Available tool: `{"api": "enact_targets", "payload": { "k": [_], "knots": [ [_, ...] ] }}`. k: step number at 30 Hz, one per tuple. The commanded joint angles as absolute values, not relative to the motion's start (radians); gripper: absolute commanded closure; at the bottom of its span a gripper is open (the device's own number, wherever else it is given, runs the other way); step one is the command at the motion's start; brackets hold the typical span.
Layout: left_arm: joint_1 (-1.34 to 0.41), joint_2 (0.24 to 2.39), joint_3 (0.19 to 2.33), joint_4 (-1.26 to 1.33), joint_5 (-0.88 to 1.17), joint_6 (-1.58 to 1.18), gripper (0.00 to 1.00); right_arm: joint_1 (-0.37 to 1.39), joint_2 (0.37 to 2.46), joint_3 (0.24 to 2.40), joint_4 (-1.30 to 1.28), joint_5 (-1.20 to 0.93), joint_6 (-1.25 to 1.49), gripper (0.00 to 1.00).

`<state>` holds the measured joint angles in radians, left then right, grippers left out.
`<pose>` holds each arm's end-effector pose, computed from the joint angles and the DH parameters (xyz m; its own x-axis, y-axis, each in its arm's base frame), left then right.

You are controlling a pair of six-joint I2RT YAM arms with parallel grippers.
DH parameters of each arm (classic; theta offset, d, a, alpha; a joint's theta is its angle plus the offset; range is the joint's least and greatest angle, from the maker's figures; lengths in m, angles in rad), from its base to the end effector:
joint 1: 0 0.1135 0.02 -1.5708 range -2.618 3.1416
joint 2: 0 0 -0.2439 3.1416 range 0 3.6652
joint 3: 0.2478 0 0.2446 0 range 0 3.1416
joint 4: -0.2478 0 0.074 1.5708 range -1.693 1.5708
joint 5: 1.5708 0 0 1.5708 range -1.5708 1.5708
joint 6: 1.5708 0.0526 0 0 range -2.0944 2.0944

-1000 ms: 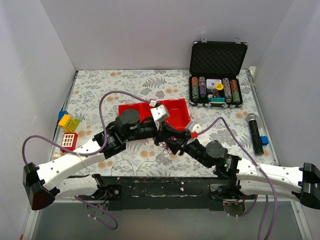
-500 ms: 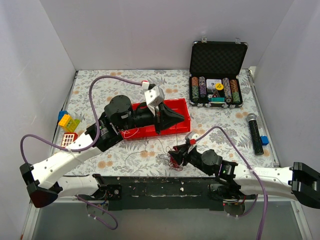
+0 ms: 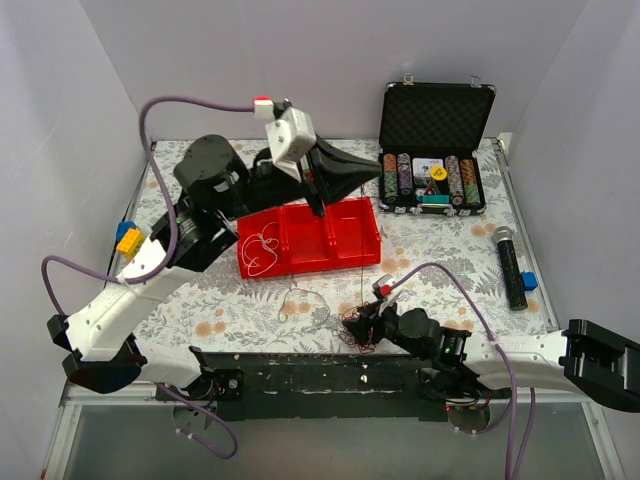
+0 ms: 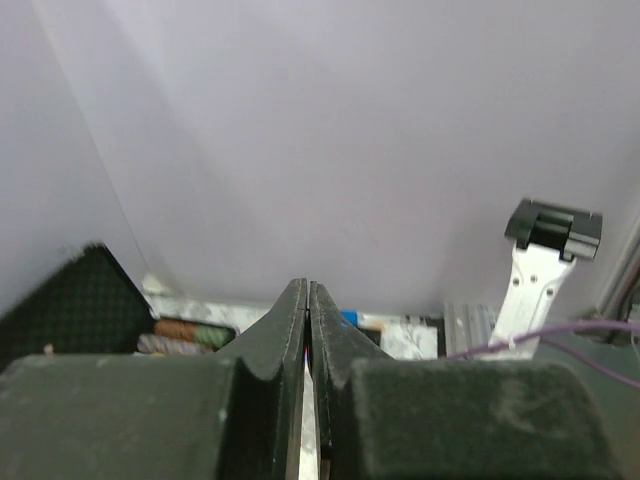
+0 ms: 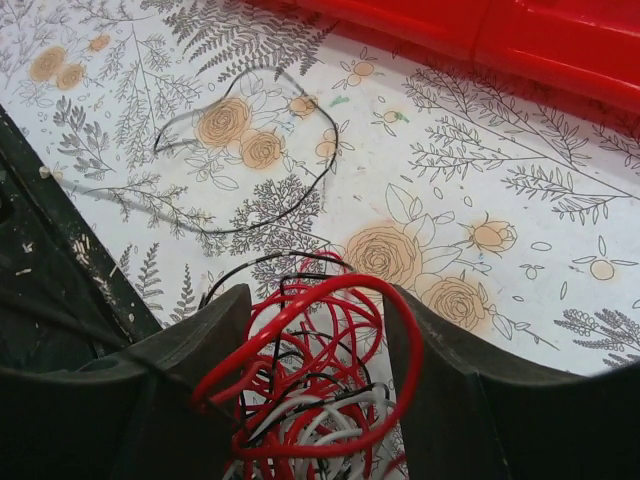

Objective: Untangle the cables

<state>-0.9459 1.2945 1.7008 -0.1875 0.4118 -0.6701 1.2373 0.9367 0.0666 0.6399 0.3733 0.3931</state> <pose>0.1390 -0.2288 0.5235 -0.5040 -0.2741 -0.8190 0.8405 0.0625 -0.5382 0.0816 0.1770 0.1393 -0.3615 0.0461 -0.9312 -0.6767 0.6741 0.2961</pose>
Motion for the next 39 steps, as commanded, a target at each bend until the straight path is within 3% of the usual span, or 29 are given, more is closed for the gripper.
{"api": "enact_targets", "payload": {
  "k": [1, 12, 19, 26, 33, 39],
  "knots": [
    [-0.940, 1.316, 1.942, -0.173, 0.414, -0.615, 1.00, 1.241, 0.968, 0.057, 0.618, 0.399, 0.423, 0.36],
    [-0.940, 1.522, 2.514, -0.144, 0.362, -0.557, 1.00, 1.243, 1.023, 0.034, 0.609, 0.403, 0.459, 0.33],
    [-0.940, 1.479, 2.470, -0.112, 0.337, -0.506, 1.00, 1.241, 0.996, 0.049, 0.554, 0.422, 0.451, 0.34],
    [-0.940, 1.379, 2.229, -0.120, 0.341, -0.495, 1.00, 1.241, 0.740, 0.178, 0.439, 0.422, 0.345, 0.28],
    [-0.940, 1.333, 2.114, -0.132, 0.348, -0.480, 1.00, 1.241, 0.758, 0.392, 0.376, 0.240, 0.258, 0.23],
    [-0.940, 1.312, 2.017, -0.133, 0.350, -0.494, 1.00, 1.241, 0.778, 0.440, 0.414, 0.086, 0.258, 0.22]
  ]
}}
